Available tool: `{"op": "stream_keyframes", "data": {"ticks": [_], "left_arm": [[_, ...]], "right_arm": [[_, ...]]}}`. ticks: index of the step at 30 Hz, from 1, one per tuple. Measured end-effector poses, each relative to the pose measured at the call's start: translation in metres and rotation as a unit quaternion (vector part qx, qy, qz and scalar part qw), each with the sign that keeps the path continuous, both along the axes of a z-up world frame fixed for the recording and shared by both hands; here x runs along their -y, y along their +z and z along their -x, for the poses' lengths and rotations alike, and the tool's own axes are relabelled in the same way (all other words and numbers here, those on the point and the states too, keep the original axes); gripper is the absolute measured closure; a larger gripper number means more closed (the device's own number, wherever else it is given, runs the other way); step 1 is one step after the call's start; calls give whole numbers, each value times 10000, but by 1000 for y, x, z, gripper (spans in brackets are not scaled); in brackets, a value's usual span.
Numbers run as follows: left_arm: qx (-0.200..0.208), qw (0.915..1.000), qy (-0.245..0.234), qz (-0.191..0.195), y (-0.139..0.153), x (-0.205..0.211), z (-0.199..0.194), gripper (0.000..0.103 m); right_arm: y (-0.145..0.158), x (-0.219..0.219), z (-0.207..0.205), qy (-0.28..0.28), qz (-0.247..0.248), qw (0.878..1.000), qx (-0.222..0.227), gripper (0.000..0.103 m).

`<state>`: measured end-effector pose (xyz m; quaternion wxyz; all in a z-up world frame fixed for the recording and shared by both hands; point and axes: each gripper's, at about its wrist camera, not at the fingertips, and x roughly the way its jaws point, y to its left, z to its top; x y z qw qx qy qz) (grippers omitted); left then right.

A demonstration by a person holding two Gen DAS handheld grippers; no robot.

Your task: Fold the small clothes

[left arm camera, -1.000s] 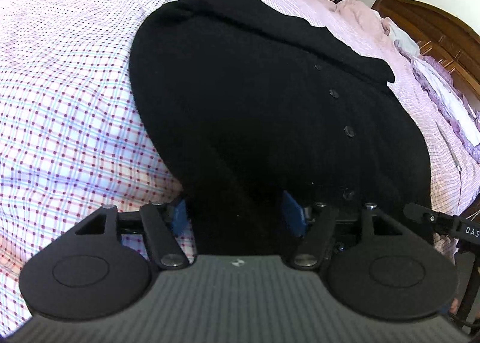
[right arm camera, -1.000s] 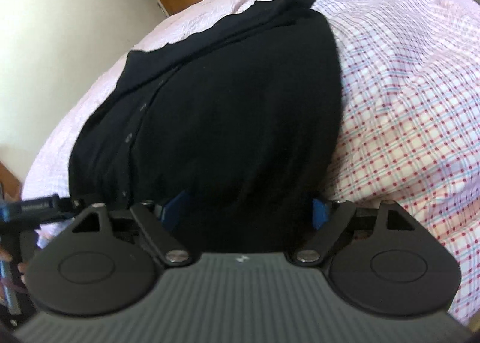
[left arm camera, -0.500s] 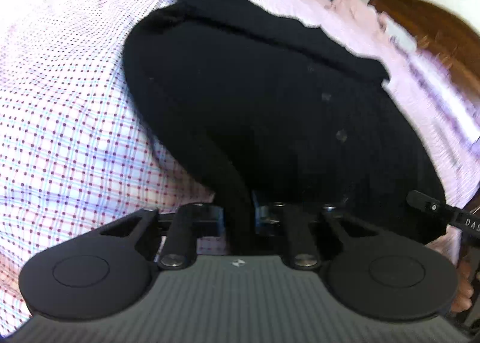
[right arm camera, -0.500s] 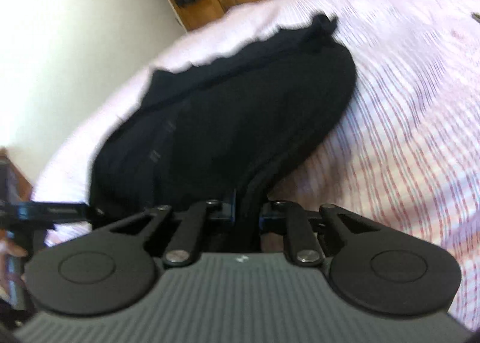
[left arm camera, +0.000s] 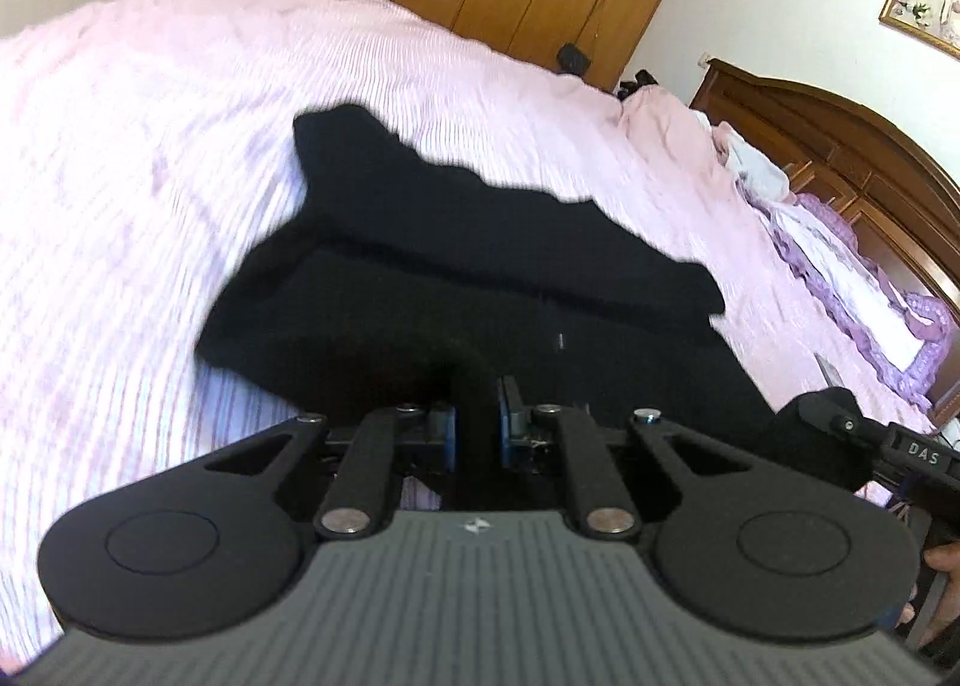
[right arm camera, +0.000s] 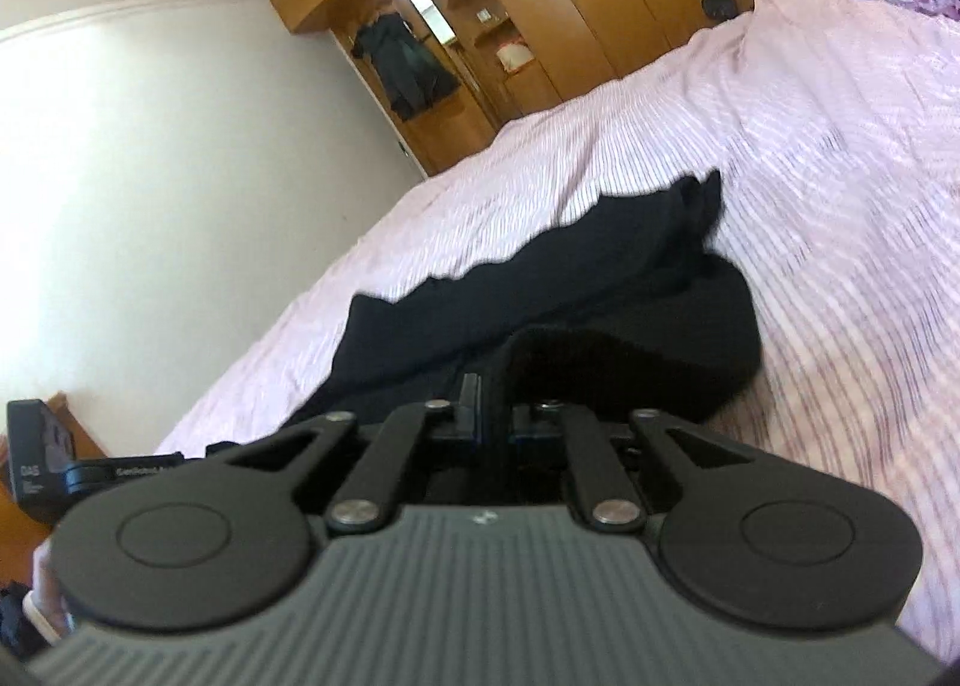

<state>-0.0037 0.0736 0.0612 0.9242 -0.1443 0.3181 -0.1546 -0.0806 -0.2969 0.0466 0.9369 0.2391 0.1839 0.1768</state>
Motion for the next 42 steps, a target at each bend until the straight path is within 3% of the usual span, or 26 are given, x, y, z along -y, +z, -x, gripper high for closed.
{"op": "stream_keyframes", "data": {"ticks": [12, 20, 27, 33, 35, 38, 39, 42], "left_arm": [[633, 9972, 398, -13, 65, 16, -111, 89], [679, 9948, 631, -411, 67, 33, -194, 89], [282, 9928, 887, -752, 27, 36, -254, 89], [-255, 9903, 860, -1063, -18, 39, -290, 88], [-300, 9897, 831, -1123, -27, 40, -294, 88], [-180, 9884, 731, -1318, -30, 44, -292, 87], [-159, 9882, 684, -1364, -29, 44, -291, 85], [-94, 9890, 464, -1401, -19, 44, -282, 67]], "right_arm": [[51, 9, -90, -486, 75, 9956, 796, 94], [54, -1, -161, -932, 421, 9909, 875, 94], [29, -2, -218, -1245, 678, 9888, 456, 94], [-13, 3, -263, -1410, 950, 9842, -490, 93], [-26, 4, -272, -1395, 1004, 9817, -825, 92], [-32, 6, -273, -1359, 921, 9823, -903, 93], [-30, 6, -272, -1347, 927, 9823, -913, 92], [-22, 6, -267, -1258, 1014, 9825, -932, 86]]}}
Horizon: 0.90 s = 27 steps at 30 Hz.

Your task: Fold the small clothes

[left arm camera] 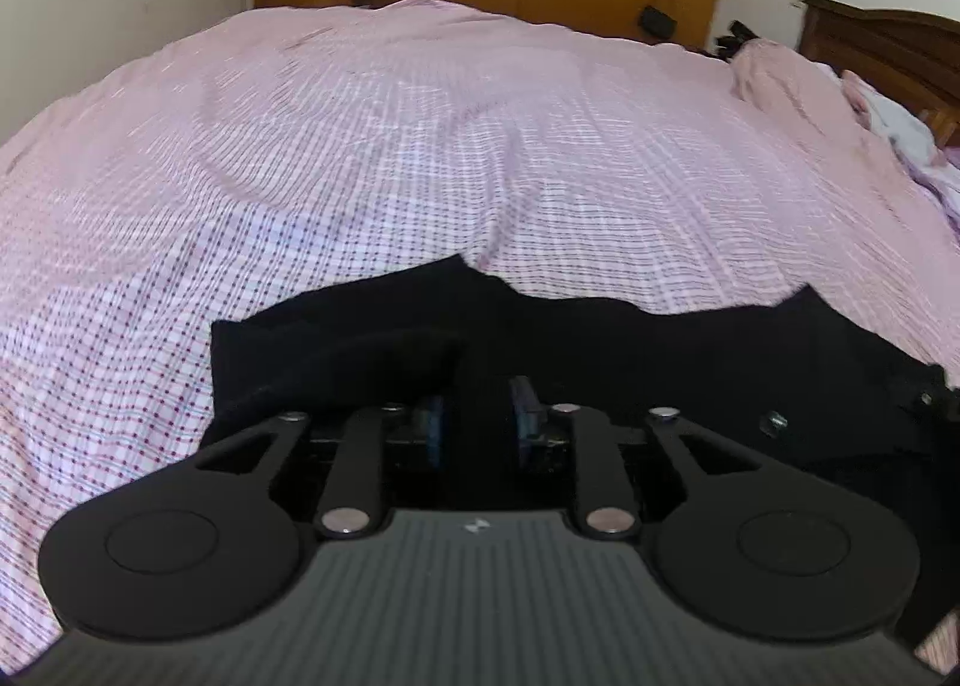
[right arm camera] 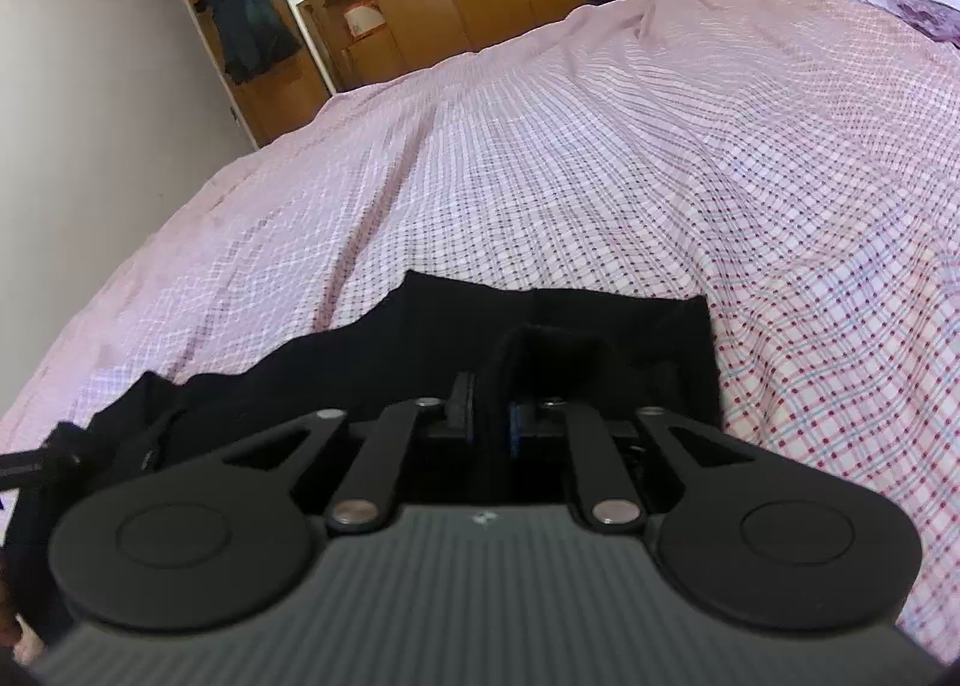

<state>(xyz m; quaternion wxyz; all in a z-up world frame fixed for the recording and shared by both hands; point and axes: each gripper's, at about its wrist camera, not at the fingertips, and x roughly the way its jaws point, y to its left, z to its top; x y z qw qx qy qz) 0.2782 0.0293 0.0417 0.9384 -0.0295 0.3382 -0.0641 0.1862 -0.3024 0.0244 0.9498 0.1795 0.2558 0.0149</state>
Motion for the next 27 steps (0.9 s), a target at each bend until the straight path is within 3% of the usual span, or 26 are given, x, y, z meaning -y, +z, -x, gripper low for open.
{"op": "stream_keyframes", "data": {"ticks": [2, 4, 6, 13, 15, 17, 18, 20, 22, 27], "left_arm": [[65, 9999, -102, 19, 10, -2, 12, 42], [166, 9998, -138, 27, 19, -3, 25, 35], [237, 9996, -49, -111, 27, -5, 37, 33], [363, 9989, -1, -313, 40, -15, 81, 33], [321, 9980, -6, -550, 39, -11, 90, 39], [196, 9978, -170, -614, 35, -7, 94, 57], [128, 9977, -296, -588, 32, -6, 95, 58], [21, 9972, -475, -574, 25, 1, 92, 58], [10, 9966, -595, -565, 18, 6, 87, 58], [-10, 9965, -709, -450, 3, 13, 54, 58]], "right_arm": [[6, 1, 8, 64, 0, 10000, 31, 74], [11, 1, 17, 70, 15, 9999, 74, 52], [16, 0, 28, 72, 55, 9998, 153, 41], [25, -13, 64, 462, 643, 9967, 196, 41], [23, -18, 72, 604, 810, 9947, 179, 40], [20, -22, 75, 789, 885, 9929, 136, 41], [18, -23, 76, 860, 921, 9919, 148, 41], [17, -25, 73, 854, 880, 9924, 135, 47], [15, -22, 64, 762, 715, 9945, 23, 64], [11, -23, 36, 755, 915, 9928, -148, 70]]}}
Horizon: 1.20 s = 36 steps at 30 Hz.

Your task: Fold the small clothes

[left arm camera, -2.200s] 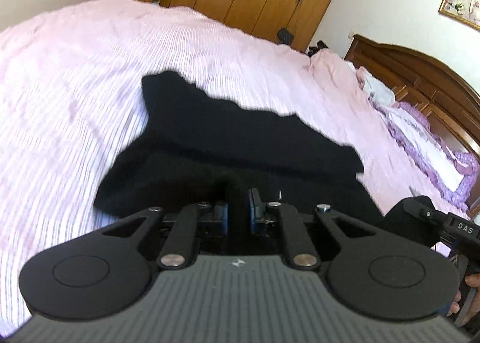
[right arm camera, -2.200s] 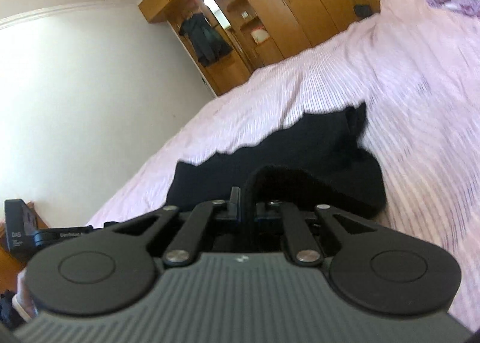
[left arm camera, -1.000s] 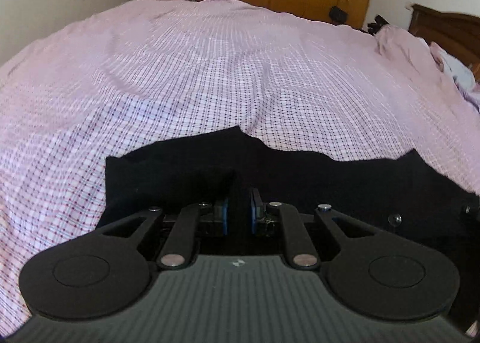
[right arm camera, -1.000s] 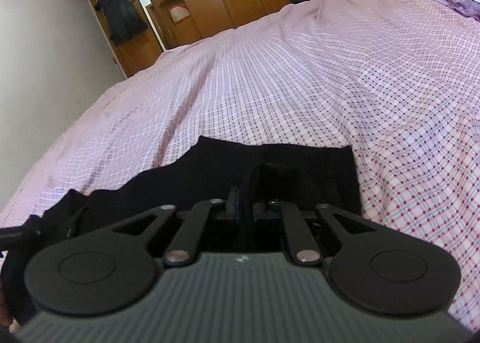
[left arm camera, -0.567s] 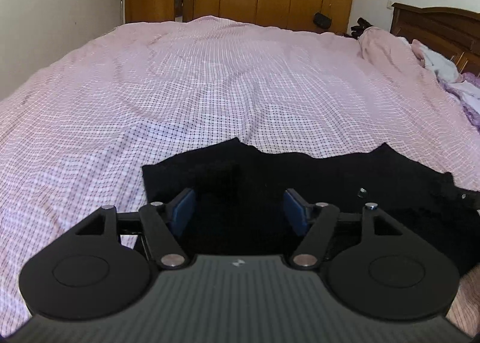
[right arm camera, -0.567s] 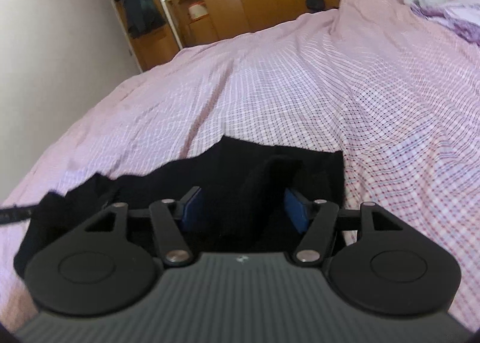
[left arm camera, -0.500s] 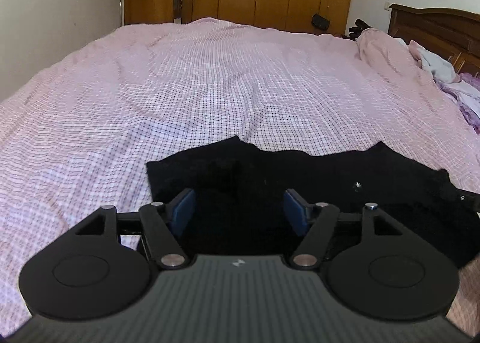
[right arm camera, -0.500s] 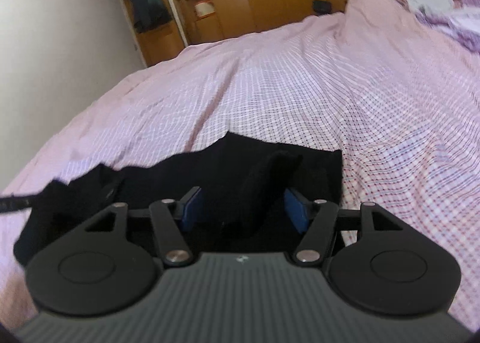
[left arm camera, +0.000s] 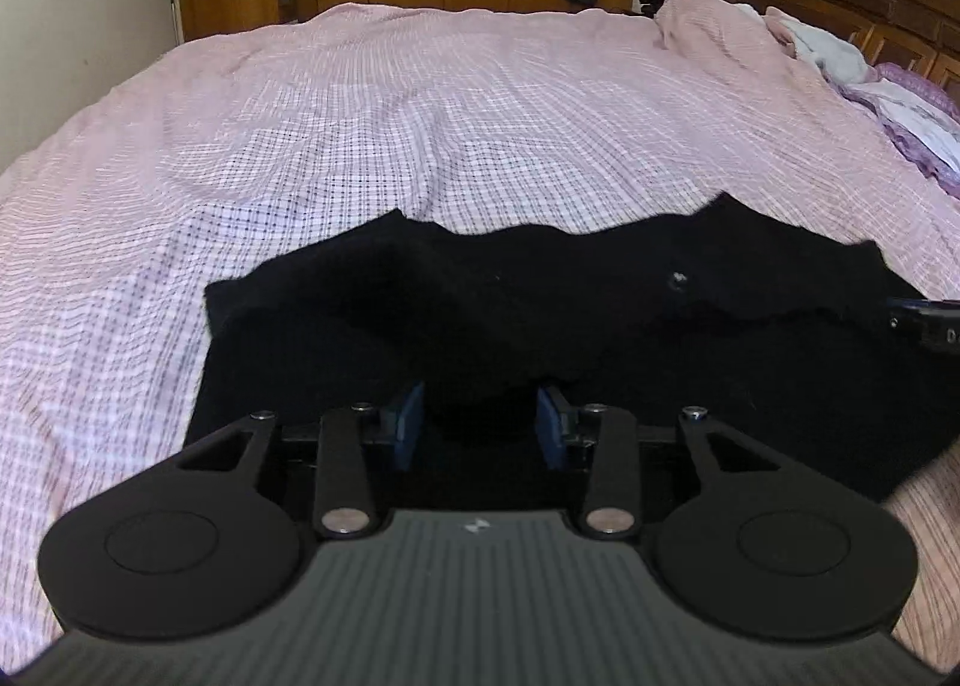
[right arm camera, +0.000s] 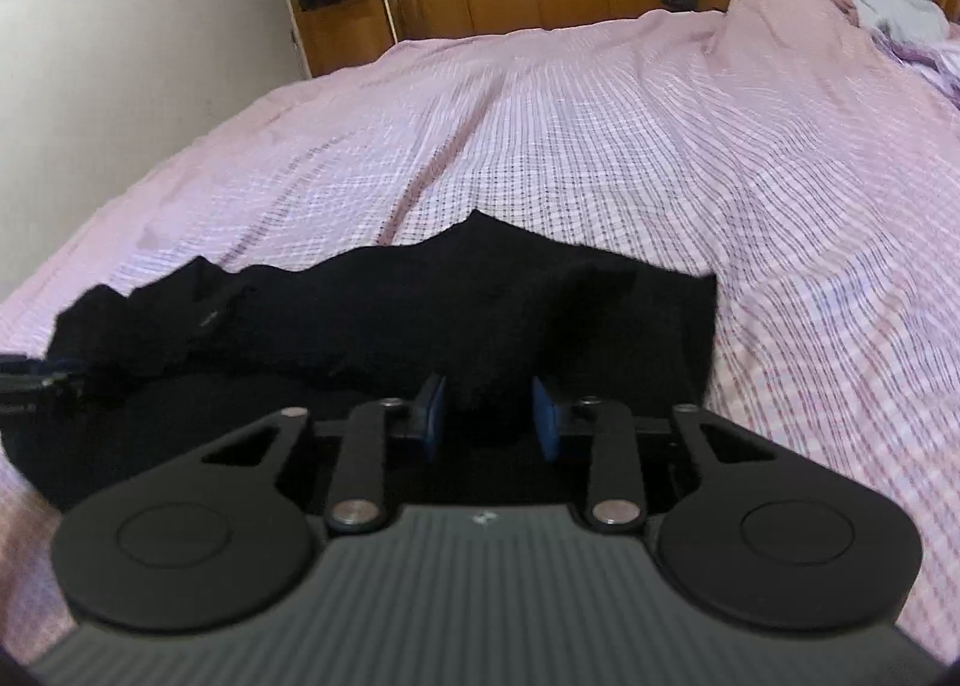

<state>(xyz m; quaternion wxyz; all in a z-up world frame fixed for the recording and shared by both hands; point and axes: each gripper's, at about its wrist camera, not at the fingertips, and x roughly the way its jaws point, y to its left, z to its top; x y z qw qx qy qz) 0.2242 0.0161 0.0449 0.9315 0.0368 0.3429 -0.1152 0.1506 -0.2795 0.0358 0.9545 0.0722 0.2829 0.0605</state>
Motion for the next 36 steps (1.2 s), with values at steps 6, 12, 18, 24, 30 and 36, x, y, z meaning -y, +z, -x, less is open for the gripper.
{"op": "stream_keyframes", "data": {"ticks": [6, 12, 18, 24, 30, 36], "left_arm": [[271, 9991, 319, -2, 10, -8, -40, 58], [344, 9966, 715, 203, 16, -23, -64, 57], [328, 9957, 827, 250, 21, -31, -60, 57], [369, 9962, 724, 327, 24, -32, -39, 57], [385, 9985, 274, 290, 23, -17, -33, 57], [18, 9989, 434, 202, -5, -18, -63, 57]], "right_arm": [[10, 4, -30, -165, -34, 9997, 187, 70], [9, 28, -54, -688, -908, 9932, 229, 69], [3, 33, -47, -733, -1188, 9901, 121, 66], [10, 38, -26, -801, -1330, 9873, 331, 63], [16, 26, -34, -379, -694, 9963, 340, 63], [-5, 25, -69, -338, -450, 9981, -236, 66]]}}
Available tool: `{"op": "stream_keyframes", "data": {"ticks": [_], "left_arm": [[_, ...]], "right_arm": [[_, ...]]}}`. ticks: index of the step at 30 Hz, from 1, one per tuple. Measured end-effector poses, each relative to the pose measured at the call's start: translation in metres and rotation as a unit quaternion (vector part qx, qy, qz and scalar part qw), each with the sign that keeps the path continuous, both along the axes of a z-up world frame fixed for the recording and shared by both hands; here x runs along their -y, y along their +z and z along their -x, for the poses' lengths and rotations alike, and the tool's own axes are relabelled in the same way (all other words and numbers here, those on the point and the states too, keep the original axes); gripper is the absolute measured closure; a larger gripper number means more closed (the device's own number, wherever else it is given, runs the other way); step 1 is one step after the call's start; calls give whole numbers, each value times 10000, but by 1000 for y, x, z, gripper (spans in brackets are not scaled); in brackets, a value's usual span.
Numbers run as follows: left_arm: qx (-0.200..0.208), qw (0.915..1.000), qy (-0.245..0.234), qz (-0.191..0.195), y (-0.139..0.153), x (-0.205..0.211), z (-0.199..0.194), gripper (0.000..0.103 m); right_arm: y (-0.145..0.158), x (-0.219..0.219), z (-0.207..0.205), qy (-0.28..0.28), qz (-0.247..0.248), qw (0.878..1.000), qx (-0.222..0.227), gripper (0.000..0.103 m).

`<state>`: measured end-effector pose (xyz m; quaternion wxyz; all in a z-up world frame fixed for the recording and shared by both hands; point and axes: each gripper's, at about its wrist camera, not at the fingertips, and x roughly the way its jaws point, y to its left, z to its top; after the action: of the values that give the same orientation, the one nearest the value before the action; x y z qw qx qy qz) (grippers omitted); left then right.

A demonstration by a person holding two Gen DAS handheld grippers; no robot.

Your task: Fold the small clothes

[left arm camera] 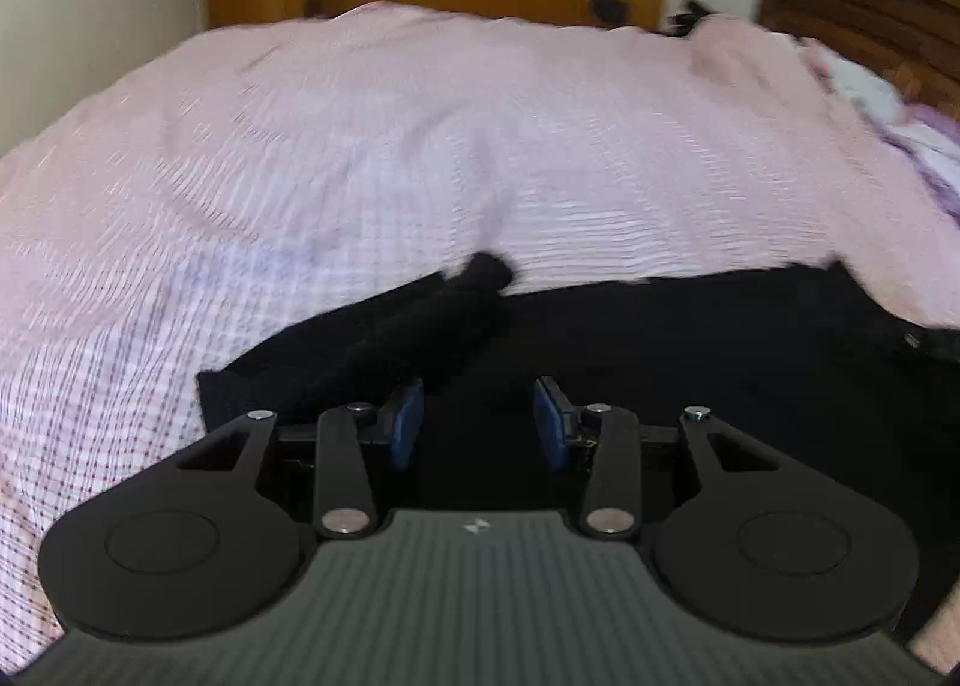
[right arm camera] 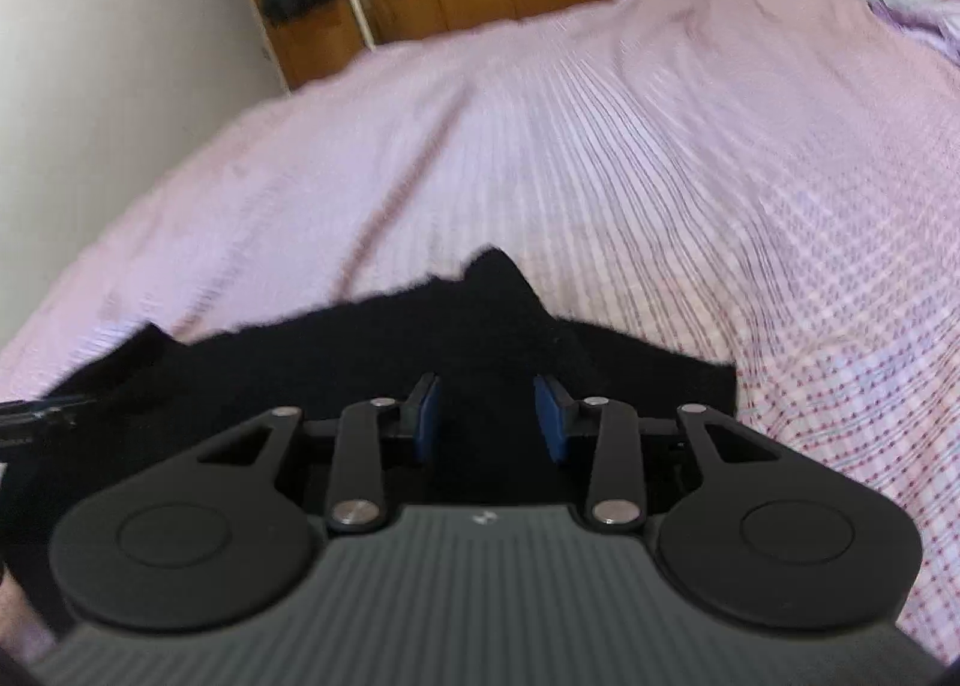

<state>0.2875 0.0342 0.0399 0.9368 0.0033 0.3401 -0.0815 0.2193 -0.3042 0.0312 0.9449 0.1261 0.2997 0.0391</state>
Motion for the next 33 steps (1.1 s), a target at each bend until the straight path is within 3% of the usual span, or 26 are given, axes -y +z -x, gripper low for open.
{"op": "stream_keyframes", "data": {"ticks": [7, 13, 15, 18, 22, 27, 30, 33], "left_arm": [[35, 9971, 542, 535, -7, -27, -16, 57], [274, 9966, 532, 567, 3, -26, -7, 57], [288, 9973, 590, 313, 2, -25, -9, 57], [-129, 9968, 715, 330, -10, -32, -19, 55], [-162, 9954, 804, 496, -7, -39, -12, 53], [-128, 9962, 727, 462, 9, -46, 18, 49], [-101, 9964, 724, 437, 21, -49, 42, 40], [-171, 9977, 566, 317, 26, -47, 61, 31]], "right_arm": [[-13, 5, -5, -112, -78, 9999, 98, 67], [2, 3, 10, -152, -124, 9991, 373, 66], [7, 0, 11, -128, 165, 9985, 500, 66], [-11, 5, -11, -321, 366, 9988, -113, 66], [-15, 16, -12, -398, -1, 9992, -56, 66], [2, 23, 14, -583, -193, 9981, 92, 63], [12, 26, 40, -651, -397, 9966, 316, 48], [18, 33, 74, -734, -619, 9944, 436, 47]]}}
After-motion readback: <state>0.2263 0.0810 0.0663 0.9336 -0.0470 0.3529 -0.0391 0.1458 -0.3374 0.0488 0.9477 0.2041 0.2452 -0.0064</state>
